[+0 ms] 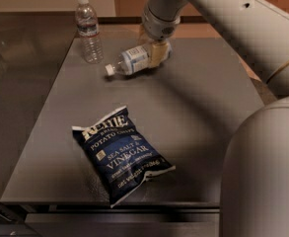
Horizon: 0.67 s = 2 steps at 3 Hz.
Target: Move blue plastic bottle near water bottle
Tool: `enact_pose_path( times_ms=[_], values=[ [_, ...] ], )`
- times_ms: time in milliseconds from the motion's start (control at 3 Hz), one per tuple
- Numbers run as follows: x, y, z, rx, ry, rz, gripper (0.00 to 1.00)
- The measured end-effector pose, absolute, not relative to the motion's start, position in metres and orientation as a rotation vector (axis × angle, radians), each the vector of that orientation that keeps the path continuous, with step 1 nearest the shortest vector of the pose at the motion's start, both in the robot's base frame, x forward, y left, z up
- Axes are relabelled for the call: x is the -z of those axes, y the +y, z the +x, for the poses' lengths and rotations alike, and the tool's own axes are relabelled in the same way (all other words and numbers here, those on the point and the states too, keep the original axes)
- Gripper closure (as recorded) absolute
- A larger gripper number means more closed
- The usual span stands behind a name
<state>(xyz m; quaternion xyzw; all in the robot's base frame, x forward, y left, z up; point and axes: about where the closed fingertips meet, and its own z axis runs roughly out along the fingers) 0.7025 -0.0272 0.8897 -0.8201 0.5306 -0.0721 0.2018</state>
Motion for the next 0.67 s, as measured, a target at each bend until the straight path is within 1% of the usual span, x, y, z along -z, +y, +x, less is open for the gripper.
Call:
enact_pose_path(
  times_ms=[333, 667],
  values=[
    [-0.878, -0.010, 0.717, 0.183, 1.443, -2.280, 1.00],
    [-0.868, 0.007, 0.727, 0.176, 1.413, -2.267, 0.83]
  ],
)
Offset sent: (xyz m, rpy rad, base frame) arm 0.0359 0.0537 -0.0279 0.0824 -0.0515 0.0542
